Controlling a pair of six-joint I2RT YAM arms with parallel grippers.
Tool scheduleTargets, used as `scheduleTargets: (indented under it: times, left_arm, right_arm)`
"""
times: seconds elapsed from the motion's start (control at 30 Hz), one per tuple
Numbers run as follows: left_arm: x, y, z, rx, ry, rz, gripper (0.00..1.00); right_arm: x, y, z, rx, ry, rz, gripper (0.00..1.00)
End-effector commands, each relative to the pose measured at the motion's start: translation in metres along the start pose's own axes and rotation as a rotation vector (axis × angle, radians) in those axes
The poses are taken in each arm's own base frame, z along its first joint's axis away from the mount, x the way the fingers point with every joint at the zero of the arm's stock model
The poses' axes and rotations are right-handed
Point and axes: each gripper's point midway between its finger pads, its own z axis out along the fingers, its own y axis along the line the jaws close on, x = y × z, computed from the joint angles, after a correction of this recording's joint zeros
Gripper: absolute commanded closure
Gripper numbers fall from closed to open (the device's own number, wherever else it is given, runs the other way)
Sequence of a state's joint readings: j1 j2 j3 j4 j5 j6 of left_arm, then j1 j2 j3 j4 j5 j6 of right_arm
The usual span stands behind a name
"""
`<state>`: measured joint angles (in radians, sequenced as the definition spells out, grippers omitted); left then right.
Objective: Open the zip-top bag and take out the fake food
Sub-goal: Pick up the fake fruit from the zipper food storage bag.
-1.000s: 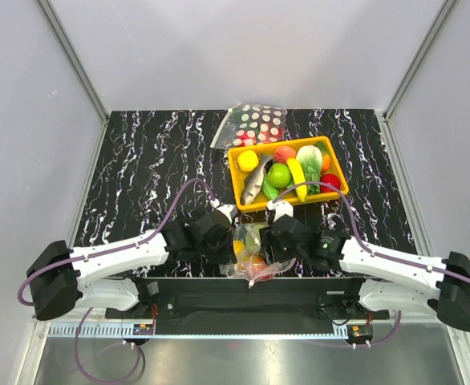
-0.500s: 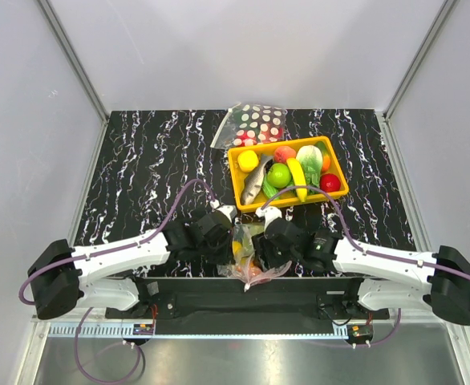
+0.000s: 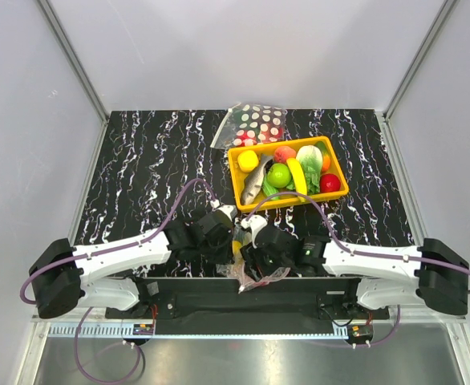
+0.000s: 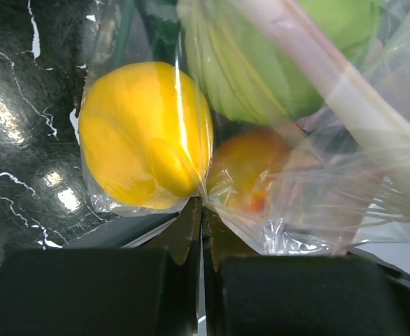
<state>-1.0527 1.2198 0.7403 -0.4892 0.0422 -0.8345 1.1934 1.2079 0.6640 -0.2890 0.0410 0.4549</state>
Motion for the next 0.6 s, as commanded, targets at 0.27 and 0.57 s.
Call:
scheduleTargets:
  times: [0.27, 0.57]
  left_arm:
    - [-0.023, -0.02, -0.011, 0.051, -0.071, 0.012, 1.0]
    - [-0.025, -0.025, -0.01, 0.072, -0.077, 0.005, 1.0]
  right_arm:
    - [0.009, 0.013, 0.035, -0.038, 0.054, -0.079, 0.34]
    - [0.025, 0.028, 0.049, -0.121, 0.113, -0.101, 0.43]
